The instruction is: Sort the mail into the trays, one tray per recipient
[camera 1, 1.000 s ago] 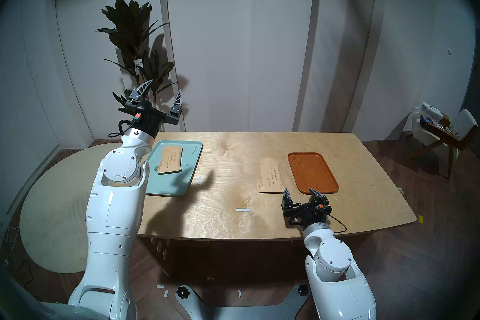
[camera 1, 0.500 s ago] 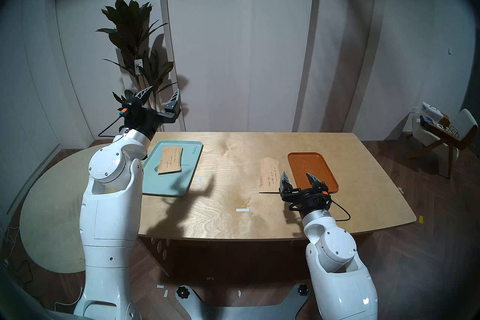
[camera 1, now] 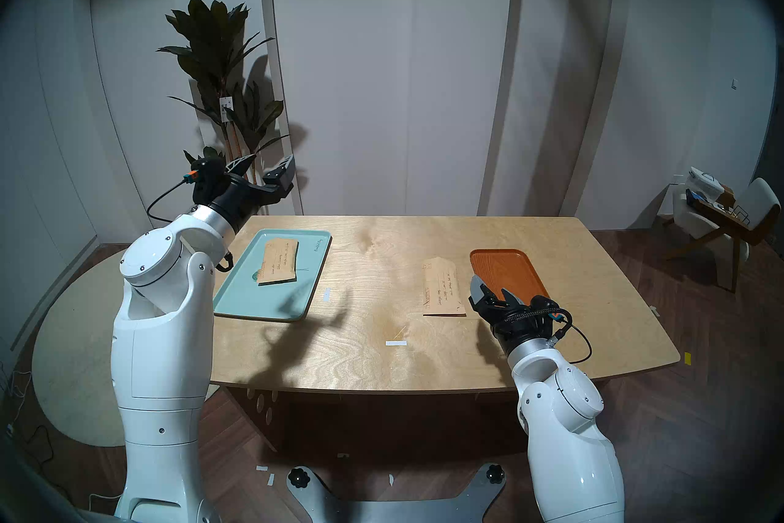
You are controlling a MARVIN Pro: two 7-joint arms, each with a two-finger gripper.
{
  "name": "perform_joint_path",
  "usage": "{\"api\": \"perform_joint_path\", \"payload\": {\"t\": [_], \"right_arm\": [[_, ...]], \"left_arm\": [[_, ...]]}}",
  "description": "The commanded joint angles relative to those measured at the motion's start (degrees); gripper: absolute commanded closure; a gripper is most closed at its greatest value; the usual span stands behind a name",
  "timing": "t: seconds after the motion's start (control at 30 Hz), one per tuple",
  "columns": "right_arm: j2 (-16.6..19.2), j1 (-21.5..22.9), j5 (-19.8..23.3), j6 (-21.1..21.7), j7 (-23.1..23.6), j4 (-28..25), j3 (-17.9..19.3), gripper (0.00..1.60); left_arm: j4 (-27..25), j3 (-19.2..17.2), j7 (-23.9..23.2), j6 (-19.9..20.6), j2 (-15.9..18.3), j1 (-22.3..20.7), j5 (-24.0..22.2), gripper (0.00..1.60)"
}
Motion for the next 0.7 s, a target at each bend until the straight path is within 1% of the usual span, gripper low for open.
{"api": "perform_joint_path", "payload": {"t": [0.0,0.1,0.23,0.47,0.67], "right_arm": [[-1.0,0.0,9.0,4.4,1.4,-1.4,1.2,0.00],[-1.0,0.1,12.3,6.3,1.2,-0.7,1.3,0.00],[-0.9,0.7,14.6,7.4,-0.1,0.7,1.1,0.00],[-0.8,2.0,16.7,7.7,-1.8,3.7,1.0,0.00],[-0.7,3.2,17.1,7.8,-2.3,5.7,0.9,0.00]], "left_arm": [[-3.6,-0.7,0.8,7.2,0.7,-1.5,-1.5,0.00],[-3.9,-0.9,1.0,9.0,0.7,-1.9,-1.8,0.00],[-4.2,-1.0,1.5,10.8,0.7,-2.2,-2.0,0.00],[-4.3,-0.9,2.0,11.6,0.9,-2.3,-2.4,0.00],[-4.3,-0.8,2.3,11.8,1.0,-2.4,-2.6,0.00]]}}
